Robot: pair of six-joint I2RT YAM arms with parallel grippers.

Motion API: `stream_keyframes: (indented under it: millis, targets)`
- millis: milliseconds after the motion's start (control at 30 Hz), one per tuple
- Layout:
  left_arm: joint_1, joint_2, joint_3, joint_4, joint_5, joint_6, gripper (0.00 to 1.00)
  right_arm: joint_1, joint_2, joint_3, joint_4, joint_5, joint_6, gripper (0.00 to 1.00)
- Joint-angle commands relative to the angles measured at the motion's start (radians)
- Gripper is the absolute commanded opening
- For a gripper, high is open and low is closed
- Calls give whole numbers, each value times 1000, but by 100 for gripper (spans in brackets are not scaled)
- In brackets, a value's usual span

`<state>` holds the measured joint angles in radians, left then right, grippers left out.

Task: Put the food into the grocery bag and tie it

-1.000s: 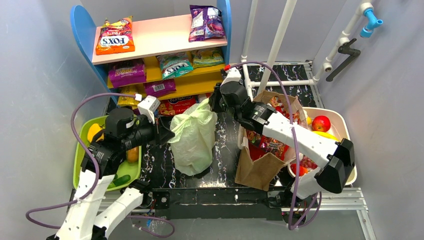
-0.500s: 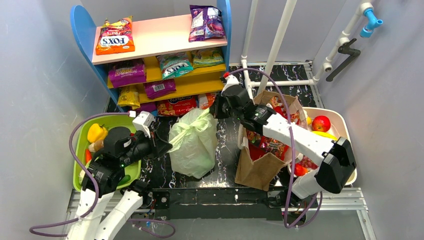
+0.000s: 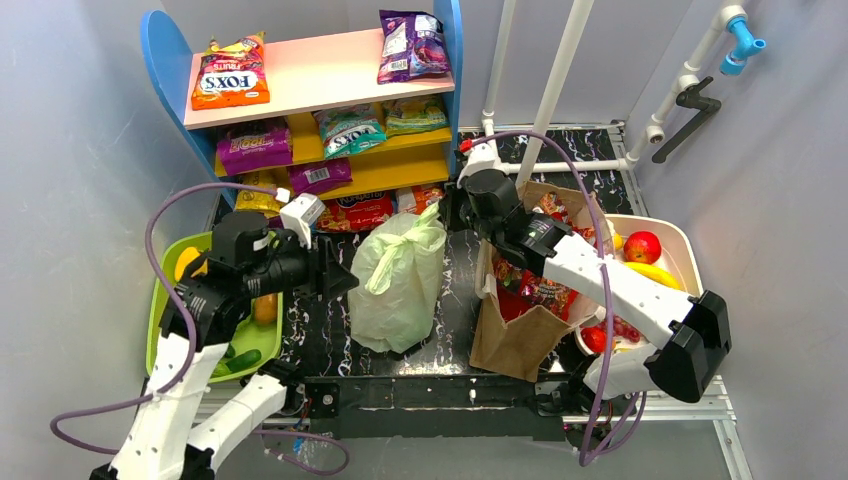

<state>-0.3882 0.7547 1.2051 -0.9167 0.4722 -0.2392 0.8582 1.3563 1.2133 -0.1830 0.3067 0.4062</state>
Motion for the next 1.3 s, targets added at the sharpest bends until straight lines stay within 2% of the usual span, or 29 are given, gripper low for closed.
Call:
stream_keyframes:
  millis: [0,367,667,1033,1133,1233,1267]
  targets:
    - [3,70,60,24,84,24,42,9,-4,50,6,37,-28,1]
    - [-14,174,44,189,157,-22,43,33,34,84,-12,49,-27,1]
    - [-56,264,26,198,99,23,42,33,50,95,-24,62,-25,1]
    - [-99,311,23,199,27,43,34,33,60,93,-27,71,-24,1]
    - [-108,312,16,198,18,43,25,33,63,95,-27,75,-24,1]
    - [-115,298,10,195,0,43,1,33,63,97,-33,91,-23,1]
    - [-116,289,9,194,-7,43,0,33,65,101,-48,113,-14,1]
